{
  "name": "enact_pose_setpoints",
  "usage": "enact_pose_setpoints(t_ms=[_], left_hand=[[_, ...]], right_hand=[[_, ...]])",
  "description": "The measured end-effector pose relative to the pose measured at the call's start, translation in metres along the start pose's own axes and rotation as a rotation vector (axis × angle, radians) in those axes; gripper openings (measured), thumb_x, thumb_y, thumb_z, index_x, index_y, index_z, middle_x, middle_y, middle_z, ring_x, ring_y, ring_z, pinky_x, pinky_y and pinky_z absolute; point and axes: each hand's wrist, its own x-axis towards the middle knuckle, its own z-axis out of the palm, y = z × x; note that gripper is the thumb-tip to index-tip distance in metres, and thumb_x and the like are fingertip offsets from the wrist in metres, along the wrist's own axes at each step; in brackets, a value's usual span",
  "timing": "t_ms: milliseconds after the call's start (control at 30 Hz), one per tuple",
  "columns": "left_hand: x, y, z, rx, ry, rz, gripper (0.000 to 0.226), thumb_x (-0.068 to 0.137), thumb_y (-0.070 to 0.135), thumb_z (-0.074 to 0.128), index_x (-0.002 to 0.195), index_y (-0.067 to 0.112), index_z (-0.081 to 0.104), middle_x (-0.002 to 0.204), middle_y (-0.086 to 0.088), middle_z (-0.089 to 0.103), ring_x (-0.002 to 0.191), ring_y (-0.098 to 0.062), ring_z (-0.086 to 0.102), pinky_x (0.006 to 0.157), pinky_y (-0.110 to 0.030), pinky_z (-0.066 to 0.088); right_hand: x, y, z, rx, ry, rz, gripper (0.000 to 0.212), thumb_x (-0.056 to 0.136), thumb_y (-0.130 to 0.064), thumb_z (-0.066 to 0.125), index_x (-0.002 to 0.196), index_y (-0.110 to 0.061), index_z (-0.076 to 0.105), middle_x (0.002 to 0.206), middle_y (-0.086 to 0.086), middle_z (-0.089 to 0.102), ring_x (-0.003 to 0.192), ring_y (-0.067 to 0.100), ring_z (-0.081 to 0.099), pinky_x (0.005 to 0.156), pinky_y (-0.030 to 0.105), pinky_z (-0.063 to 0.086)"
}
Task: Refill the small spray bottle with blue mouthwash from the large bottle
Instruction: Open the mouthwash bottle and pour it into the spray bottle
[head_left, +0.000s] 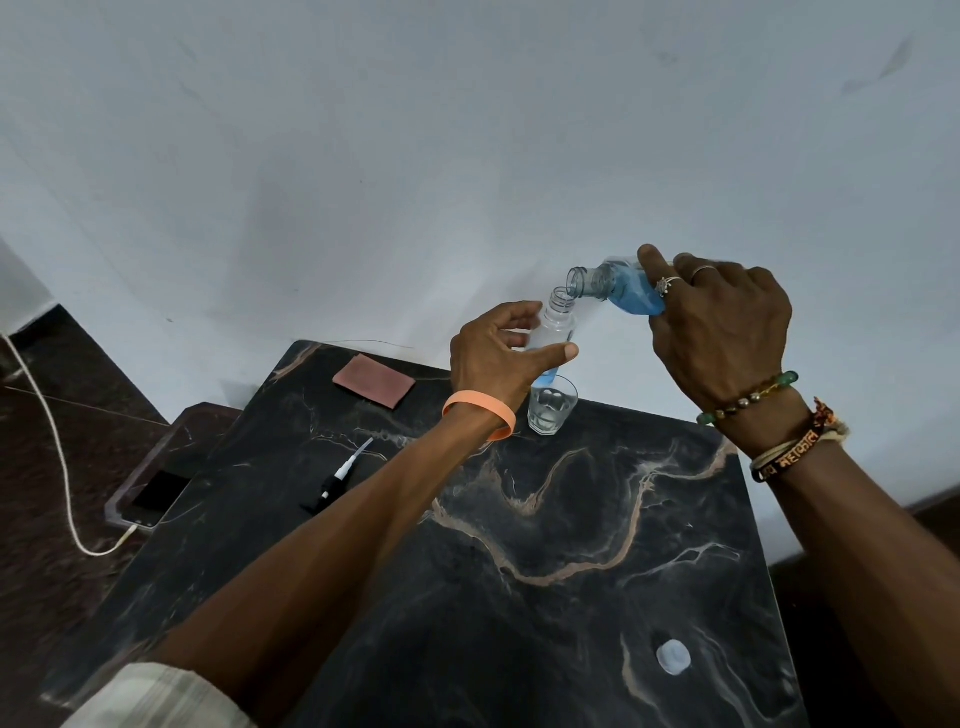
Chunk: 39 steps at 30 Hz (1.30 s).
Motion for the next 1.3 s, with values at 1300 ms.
enact_pose_setpoints(t_ms=[1300], left_hand=[[-0.0016,0.0028,0.0006,-0.008,0.002,-0.018,0.057,0.058,0.037,0.090,0.109,0.024,0.070,0.103,0.010,0.072,0.087,-0.009,0.069,0.072,-0.023,0.058]], right_hand=[[0.0003,0.0007,0.0004,-0.005,-0.030,0.001,0.052,0.086,-0.011,0.061,0.137,-0.012,0.052,0.114,0.021,0.067,0.097,0.044,0.062,0.076,0.044,0.046]])
